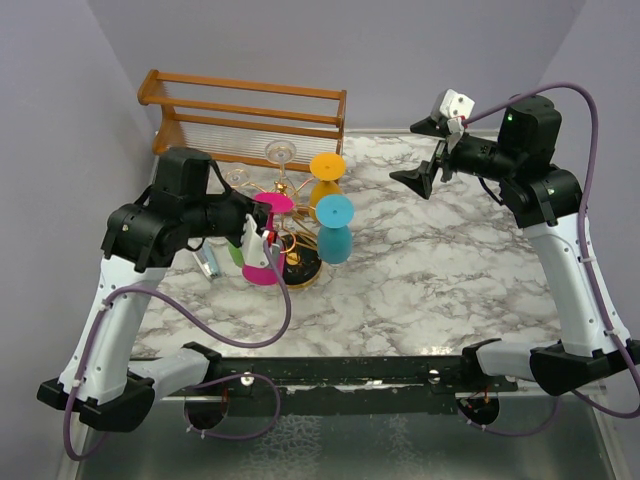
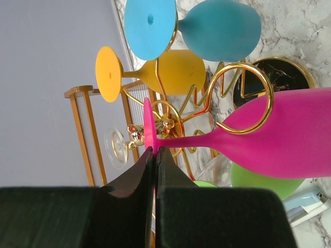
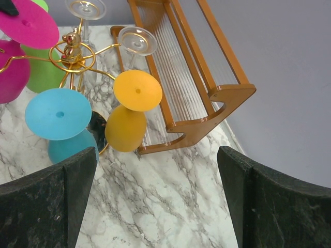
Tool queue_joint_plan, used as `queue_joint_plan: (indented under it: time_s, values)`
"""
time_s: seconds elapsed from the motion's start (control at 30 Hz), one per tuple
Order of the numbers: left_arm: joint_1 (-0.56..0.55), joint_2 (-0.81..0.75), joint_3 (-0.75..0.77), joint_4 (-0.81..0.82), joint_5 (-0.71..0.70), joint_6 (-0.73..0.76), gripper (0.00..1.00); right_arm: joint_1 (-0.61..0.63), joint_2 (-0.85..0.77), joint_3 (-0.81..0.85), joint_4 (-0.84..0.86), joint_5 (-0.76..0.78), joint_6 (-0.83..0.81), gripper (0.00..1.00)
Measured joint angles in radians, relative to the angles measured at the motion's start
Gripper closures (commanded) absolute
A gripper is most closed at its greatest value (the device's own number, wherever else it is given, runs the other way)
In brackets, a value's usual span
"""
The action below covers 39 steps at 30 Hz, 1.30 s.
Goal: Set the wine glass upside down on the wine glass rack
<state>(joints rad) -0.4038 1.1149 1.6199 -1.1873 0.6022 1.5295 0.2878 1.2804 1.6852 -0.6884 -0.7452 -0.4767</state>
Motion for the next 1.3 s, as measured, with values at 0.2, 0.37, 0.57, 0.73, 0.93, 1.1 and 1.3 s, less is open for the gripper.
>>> queue_joint_plan:
  time_s: [0.2, 0.37, 0.57, 0.73, 0.93, 1.1, 1.3]
  values:
    - [-0.011, 0.006, -0.014, 0.019, 0.000, 0.010, 1.00, 0.000, 0.000, -0.001, 0.000, 0.000, 0.000, 0.00]
    - [-0.017, 0.009, -0.026, 0.029, 0.004, 0.012, 1.00, 0.000, -0.001, -0.002, 0.000, 0.000, -0.001, 0.00]
    - [-0.020, 0.012, -0.026, 0.035, 0.026, 0.011, 1.00, 0.000, -0.003, -0.007, 0.000, 0.000, -0.001, 0.00]
    - [-0.024, 0.019, -0.026, 0.036, 0.035, 0.013, 1.00, 0.000, -0.003, -0.007, 0.000, 0.000, -0.003, 0.00]
    - [-0.024, 0.019, -0.026, 0.035, 0.046, 0.014, 1.00, 0.000, -0.003, -0.011, 0.000, 0.000, -0.008, 0.00]
    - [-0.024, 0.019, -0.025, 0.034, 0.059, 0.014, 1.00, 0.000, -0.004, -0.011, 0.000, 0.000, -0.009, 0.00]
    - [-0.024, 0.019, -0.025, 0.030, 0.064, 0.019, 1.00, 0.000, -0.004, -0.011, 0.000, 0.000, -0.010, 0.00]
